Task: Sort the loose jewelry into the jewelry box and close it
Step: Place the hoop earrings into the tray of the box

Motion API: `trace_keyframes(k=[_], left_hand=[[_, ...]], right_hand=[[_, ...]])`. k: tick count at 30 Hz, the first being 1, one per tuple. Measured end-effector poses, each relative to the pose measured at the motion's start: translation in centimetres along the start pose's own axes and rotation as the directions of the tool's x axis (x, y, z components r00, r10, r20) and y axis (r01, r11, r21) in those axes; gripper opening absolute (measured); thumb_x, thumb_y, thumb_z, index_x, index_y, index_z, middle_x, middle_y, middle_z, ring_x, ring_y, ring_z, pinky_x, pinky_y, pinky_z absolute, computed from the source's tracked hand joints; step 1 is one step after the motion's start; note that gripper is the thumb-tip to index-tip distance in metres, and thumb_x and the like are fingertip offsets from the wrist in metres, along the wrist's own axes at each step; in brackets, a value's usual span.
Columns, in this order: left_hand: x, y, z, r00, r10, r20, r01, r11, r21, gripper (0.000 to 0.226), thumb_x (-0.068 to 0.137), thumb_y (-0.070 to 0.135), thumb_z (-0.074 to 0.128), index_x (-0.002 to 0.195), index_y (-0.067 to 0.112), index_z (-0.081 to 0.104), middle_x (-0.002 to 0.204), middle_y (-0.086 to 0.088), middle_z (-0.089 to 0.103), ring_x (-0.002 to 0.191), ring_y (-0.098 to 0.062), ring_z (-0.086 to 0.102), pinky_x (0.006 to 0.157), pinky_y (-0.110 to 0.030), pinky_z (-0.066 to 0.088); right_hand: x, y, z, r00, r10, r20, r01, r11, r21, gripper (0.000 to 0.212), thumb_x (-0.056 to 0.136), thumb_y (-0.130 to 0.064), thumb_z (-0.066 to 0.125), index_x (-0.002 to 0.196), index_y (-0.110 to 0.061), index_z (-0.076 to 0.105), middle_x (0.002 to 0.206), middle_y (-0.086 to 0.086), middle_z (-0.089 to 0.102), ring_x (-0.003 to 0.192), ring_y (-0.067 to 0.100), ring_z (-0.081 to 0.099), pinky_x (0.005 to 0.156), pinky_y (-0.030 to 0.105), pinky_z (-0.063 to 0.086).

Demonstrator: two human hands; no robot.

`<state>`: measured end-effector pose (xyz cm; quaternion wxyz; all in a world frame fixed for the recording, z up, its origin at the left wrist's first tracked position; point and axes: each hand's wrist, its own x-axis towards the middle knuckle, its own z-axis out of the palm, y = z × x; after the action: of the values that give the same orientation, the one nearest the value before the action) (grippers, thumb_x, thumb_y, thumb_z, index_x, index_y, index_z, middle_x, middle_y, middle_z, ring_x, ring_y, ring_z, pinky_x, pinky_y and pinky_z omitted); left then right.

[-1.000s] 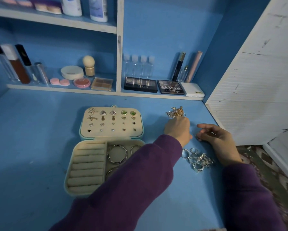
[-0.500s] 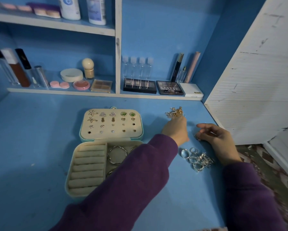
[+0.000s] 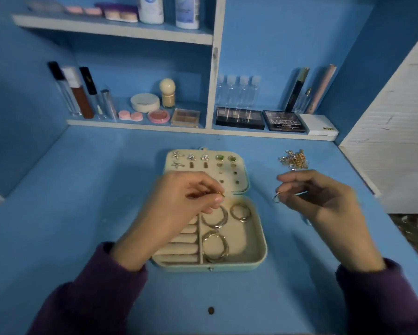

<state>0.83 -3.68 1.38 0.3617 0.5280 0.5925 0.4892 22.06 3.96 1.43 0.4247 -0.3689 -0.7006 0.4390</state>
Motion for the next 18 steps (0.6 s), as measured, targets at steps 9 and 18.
trace_keyframes(k=[9, 18], left_hand=[[-6.5, -3.9, -4.8, 0.987, 0.142, -0.074, -0.100, 0.909, 0.405, 0.031, 0.072, 0.050, 0.059, 0.103, 0.045, 0.065, 0.084, 0.022, 0.067, 0.069, 0.001, 0.061, 0.061, -0.011, 0.044], [-7.2, -5.1, -4.2, 0.964, 0.229, -0.138, -0.154, 0.897, 0.413, 0.020, 0.070, 0.047, 0.061, 0.080, 0.035, 0.073, 0.073, 0.039, 0.056, 0.066, 0.016, 0.050, 0.063, 0.004, 0.032]], right_hand=[[-3.5, 0.0, 10.3, 0.929, -0.217, 0.300, 0.259, 0.960, -0.106, 0.038, 0.075, -0.008, 0.068, 0.102, -0.034, 0.063, 0.084, -0.015, 0.065, 0.077, 0.003, 0.062, 0.074, 0.013, 0.047], [-4.0, 1.0, 11.0, 0.888, -0.331, 0.321, 0.414, 0.877, -0.243, 0.040, 0.074, -0.005, 0.071, 0.107, -0.026, 0.063, 0.080, -0.014, 0.062, 0.076, -0.006, 0.056, 0.076, 0.006, 0.042]])
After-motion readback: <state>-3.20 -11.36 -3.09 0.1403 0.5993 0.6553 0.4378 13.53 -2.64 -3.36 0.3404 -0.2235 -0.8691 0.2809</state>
